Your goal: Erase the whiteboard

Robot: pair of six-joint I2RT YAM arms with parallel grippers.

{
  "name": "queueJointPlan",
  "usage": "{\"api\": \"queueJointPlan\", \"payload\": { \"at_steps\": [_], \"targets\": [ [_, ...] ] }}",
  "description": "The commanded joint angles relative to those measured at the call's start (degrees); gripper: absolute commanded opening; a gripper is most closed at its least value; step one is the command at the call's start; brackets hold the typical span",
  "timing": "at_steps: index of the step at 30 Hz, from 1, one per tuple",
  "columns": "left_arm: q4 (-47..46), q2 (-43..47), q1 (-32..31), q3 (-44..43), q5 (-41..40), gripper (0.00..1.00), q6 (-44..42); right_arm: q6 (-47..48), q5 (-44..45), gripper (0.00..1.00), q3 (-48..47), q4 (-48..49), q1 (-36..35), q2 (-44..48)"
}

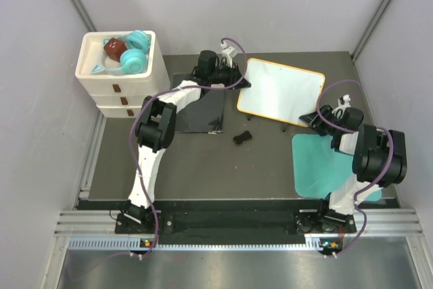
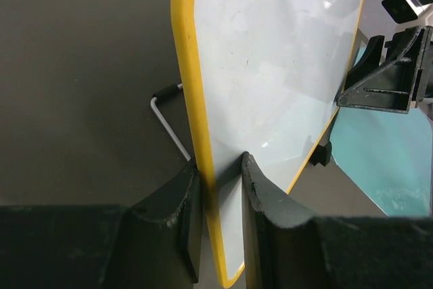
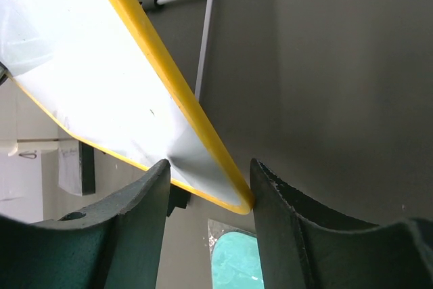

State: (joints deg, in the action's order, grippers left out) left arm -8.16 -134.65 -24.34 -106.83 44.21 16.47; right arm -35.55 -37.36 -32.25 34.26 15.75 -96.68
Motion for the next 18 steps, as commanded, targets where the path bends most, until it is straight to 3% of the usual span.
{"api": "queueJointPlan", "payload": {
  "at_steps": [1, 18],
  "targets": [
    [-5.5, -1.4, -0.3, -3.0, -5.0, 0.20, -3.7, -0.8, -6.0, 0.50, -2.4, 5.4, -2.0, 4.0],
    [-11.2, -2.9, 1.5, -4.4, -3.1, 0.22, 2.3, -0.6, -5.9, 0.50, -3.0, 5.6, -2.8, 4.6]
  ]
}}
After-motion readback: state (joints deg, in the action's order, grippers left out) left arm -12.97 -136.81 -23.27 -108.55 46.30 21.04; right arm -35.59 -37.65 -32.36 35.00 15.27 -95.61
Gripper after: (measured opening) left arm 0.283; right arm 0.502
